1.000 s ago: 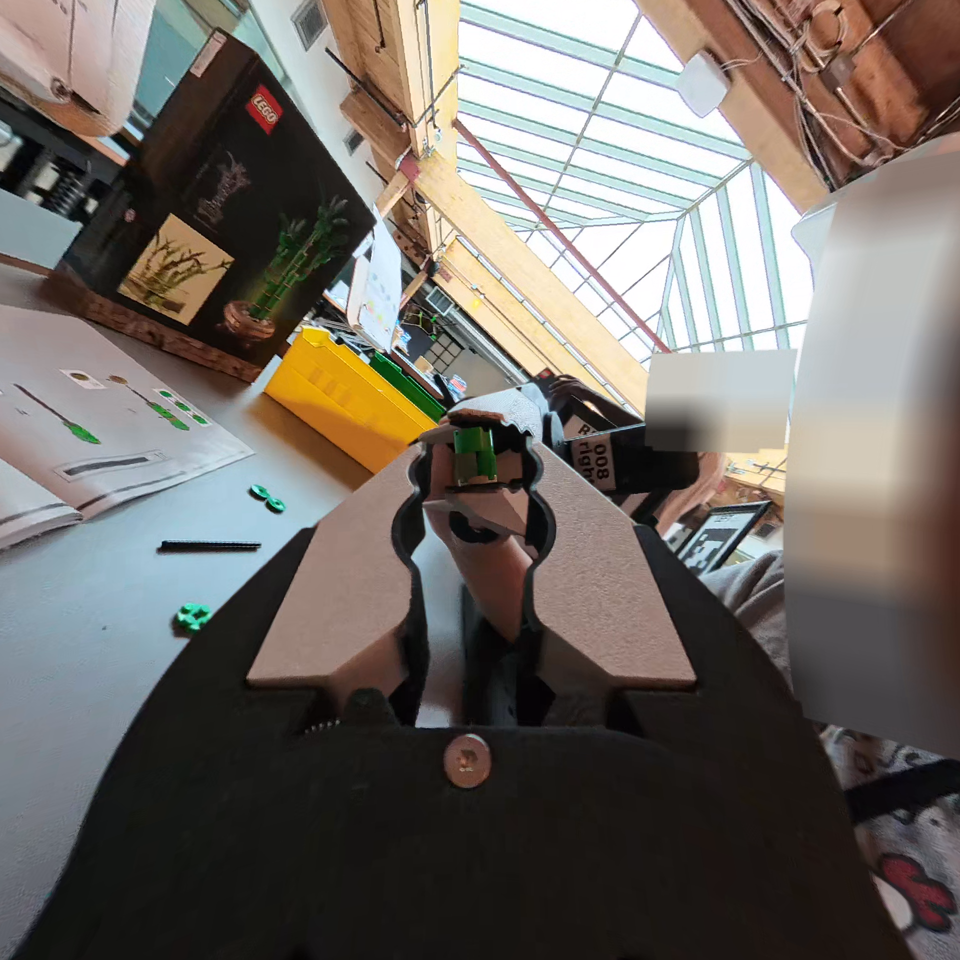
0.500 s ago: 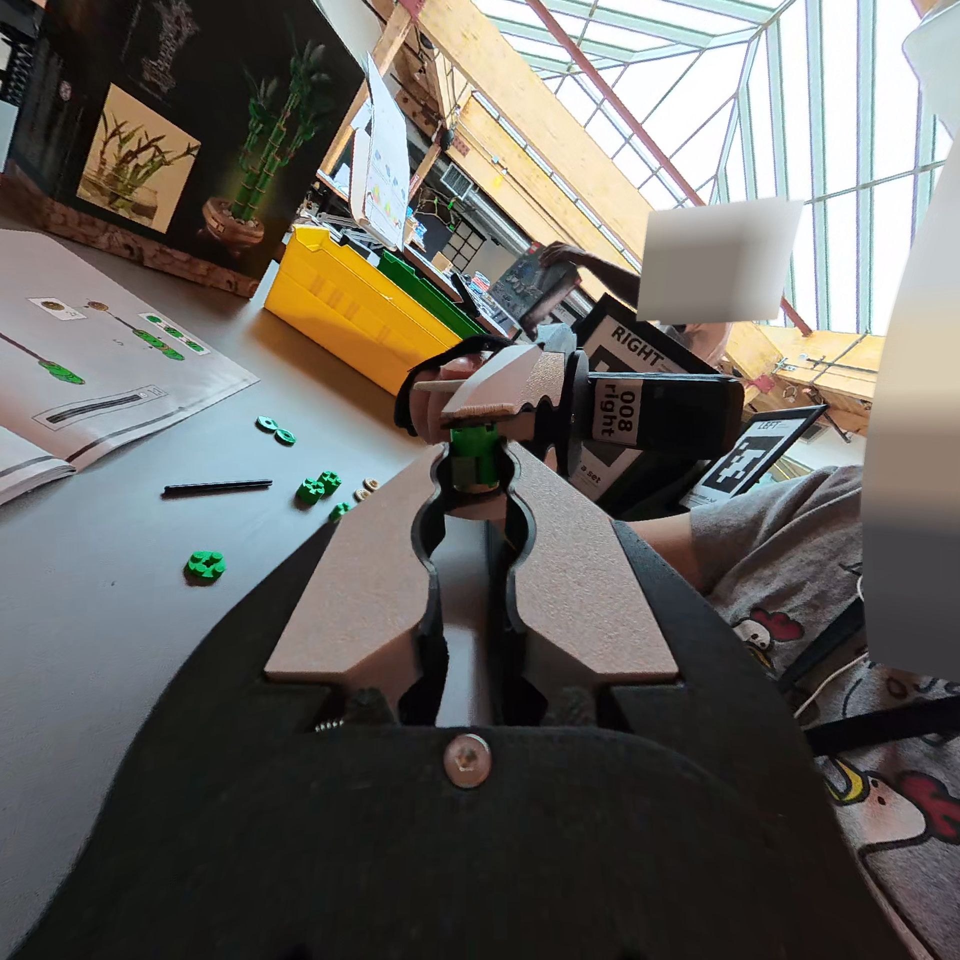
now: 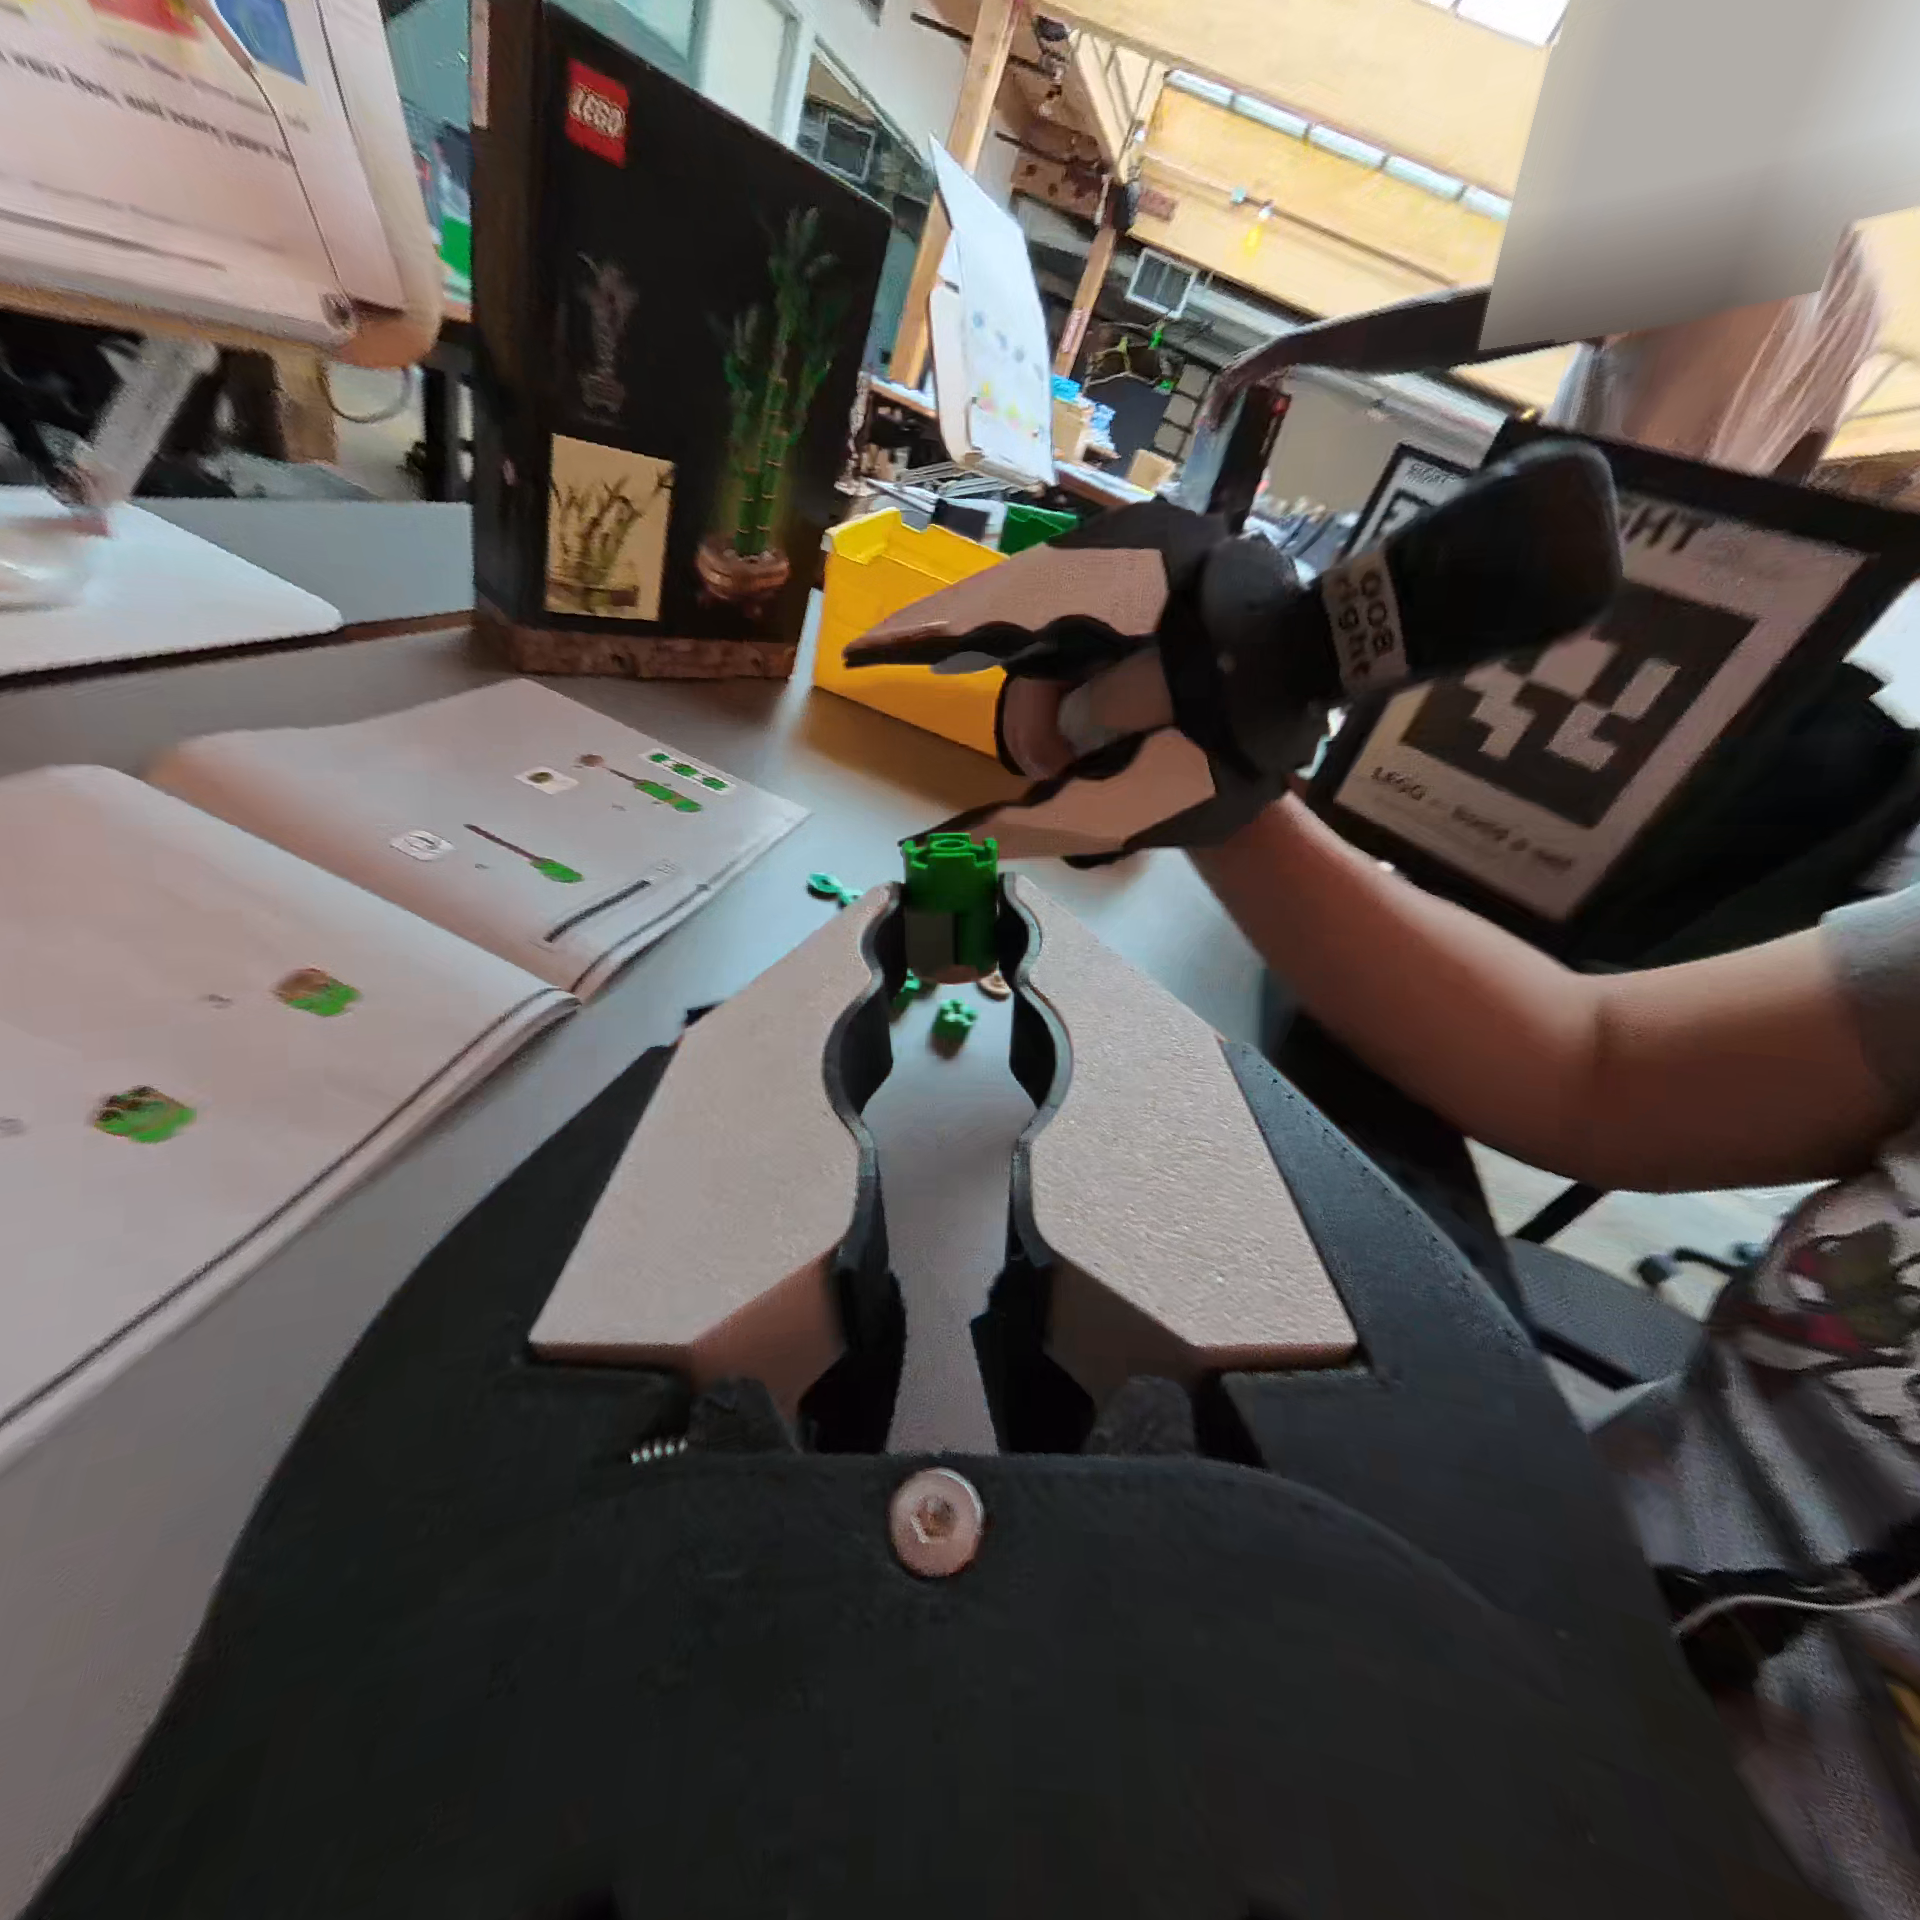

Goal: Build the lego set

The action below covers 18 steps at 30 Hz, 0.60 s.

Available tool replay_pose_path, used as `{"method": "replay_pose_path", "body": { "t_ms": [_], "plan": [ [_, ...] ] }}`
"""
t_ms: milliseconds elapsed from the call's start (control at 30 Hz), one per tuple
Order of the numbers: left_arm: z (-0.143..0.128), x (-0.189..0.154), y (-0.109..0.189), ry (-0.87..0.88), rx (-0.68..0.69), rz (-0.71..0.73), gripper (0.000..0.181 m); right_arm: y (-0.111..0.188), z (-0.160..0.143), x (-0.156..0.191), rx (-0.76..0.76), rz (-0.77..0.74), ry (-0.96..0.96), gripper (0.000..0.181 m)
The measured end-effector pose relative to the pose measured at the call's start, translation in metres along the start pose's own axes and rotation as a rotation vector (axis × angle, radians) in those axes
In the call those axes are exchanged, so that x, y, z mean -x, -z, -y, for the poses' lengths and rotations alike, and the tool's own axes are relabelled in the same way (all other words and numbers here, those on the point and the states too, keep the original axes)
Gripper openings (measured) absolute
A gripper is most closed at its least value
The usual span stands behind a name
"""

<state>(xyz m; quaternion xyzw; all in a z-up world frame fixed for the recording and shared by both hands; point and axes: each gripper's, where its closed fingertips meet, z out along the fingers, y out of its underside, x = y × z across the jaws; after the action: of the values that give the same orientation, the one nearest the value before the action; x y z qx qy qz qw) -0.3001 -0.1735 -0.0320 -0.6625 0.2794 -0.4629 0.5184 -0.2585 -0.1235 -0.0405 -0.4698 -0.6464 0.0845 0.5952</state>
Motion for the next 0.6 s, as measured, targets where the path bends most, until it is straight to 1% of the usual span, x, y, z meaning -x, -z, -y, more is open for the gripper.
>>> {"method": "replay_pose_path", "body": {
  "t_ms": [33,100,133,167,200,233,300,367,400,433,533,567,600],
  "plan": [
    [0.002,0.001,0.000,-0.043,-0.003,0.024,0.015,0.003,-0.020,-0.005,0.065,0.013,-0.078,0.042],
    [0.003,0.002,0.001,-0.097,-0.012,0.058,0.015,0.008,-0.055,-0.007,0.177,0.052,-0.205,0.027],
    [0.004,0.001,0.001,-0.104,-0.016,0.058,0.015,0.010,-0.069,-0.008,0.214,0.061,-0.261,0.027],
    [0.004,0.000,0.001,-0.096,-0.021,0.050,0.015,0.010,-0.077,-0.006,0.233,0.083,-0.316,0.026],
    [0.004,-0.001,0.000,-0.073,-0.029,0.033,0.014,0.009,-0.079,-0.003,0.230,0.115,-0.372,0.023],
    [0.005,-0.003,0.000,-0.032,-0.040,0.006,0.015,0.006,-0.074,0.000,0.202,0.140,-0.423,0.022],
    [0.006,-0.005,0.000,0.045,-0.053,-0.045,0.014,-0.001,-0.043,0.001,0.071,0.182,-0.519,0.022],
    [0.002,-0.002,-0.001,0.051,-0.031,-0.029,0.015,-0.003,-0.009,0.005,-0.044,0.249,-0.616,0.024],
    [0.000,-0.002,-0.002,0.039,-0.016,-0.020,0.015,-0.002,0.001,0.006,-0.071,0.275,-0.658,0.024],
    [-0.002,-0.003,-0.003,0.036,-0.006,-0.021,0.015,0.000,0.004,0.003,-0.073,0.273,-0.685,0.026],
    [-0.010,-0.002,-0.009,0.072,0.030,-0.010,0.015,0.011,-0.004,-0.015,-0.097,0.226,-0.746,0.026],
    [-0.015,0.000,-0.013,0.087,0.049,-0.001,0.015,0.016,-0.007,-0.020,-0.114,0.228,-0.784,0.026],
    [-0.020,0.001,-0.017,0.103,0.064,0.004,0.015,0.022,-0.008,-0.022,-0.133,0.265,-0.830,0.026]
  ]
}}
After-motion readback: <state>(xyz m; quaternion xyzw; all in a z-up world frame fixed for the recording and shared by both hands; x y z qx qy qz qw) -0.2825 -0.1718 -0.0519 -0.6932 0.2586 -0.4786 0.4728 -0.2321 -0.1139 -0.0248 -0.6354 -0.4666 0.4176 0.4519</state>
